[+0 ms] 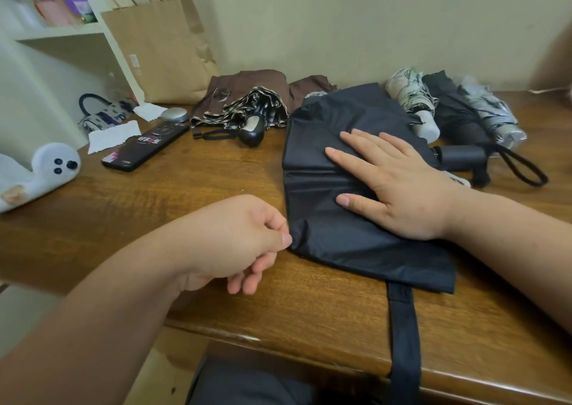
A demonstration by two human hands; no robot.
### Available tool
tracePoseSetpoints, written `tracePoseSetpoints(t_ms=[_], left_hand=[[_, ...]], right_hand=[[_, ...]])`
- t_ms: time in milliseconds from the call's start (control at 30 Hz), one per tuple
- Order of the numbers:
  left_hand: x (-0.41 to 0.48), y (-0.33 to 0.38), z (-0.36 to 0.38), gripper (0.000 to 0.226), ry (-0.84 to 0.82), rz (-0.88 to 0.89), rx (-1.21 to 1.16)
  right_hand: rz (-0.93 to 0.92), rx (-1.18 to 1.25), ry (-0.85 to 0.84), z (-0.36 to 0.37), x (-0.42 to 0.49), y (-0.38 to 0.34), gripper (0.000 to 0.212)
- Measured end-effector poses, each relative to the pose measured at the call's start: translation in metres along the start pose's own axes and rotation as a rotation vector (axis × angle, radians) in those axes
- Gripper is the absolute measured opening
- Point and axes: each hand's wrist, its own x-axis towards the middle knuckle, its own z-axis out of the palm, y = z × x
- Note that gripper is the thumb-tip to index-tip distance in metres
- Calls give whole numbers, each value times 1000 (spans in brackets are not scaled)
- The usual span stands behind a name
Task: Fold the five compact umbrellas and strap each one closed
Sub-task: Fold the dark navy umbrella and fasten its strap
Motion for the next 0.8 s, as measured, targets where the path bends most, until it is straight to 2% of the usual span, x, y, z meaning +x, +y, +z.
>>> tracePoseSetpoints(t_ms=[67,133,167,233,267,333,400,467,533,600,633,700,800], left_hand=[[1,2,3,19,65,40,97],[0,-5,9,12,225,155,251],[-2,-10,11,10,316,227,275],[-7,-20,14,18,437,371,266],[-7,-27,14,21,470,435,265],[-6,-33,13,25,488,526,248],[-5,-37,13,28,466,612,266],[-3,-39,15,22,438,656,312],[-2,-39,17,17,420,673,370],[0,-38,21,16,405,689,421],[0,-39,23,17,392,691,430],[0,-41,24,18,399,701,417],[-1,-45,25,14,435,704,393]], right_hand=[[-13,19,-1,-2,0,2,79],[-41,86,7,-8,0,4,78],[-58,112,22,-14,-2,3,76],[-60,125,92,-28,-8,4,67],[-9,131,131,-39,-11,3,59],[248,167,151,-67,-22,-4,39],[527,221,53,-83,-45,-12,26],[685,364,-27,-88,-79,-26,28],[763,634,-13,-89,-107,-51,35],[796,877,108,-81,-124,-69,42],[781,920,189,-75,-130,-73,49],[753,955,318,-64,-137,-82,62],[781,875,532,-52,-145,-91,61]])
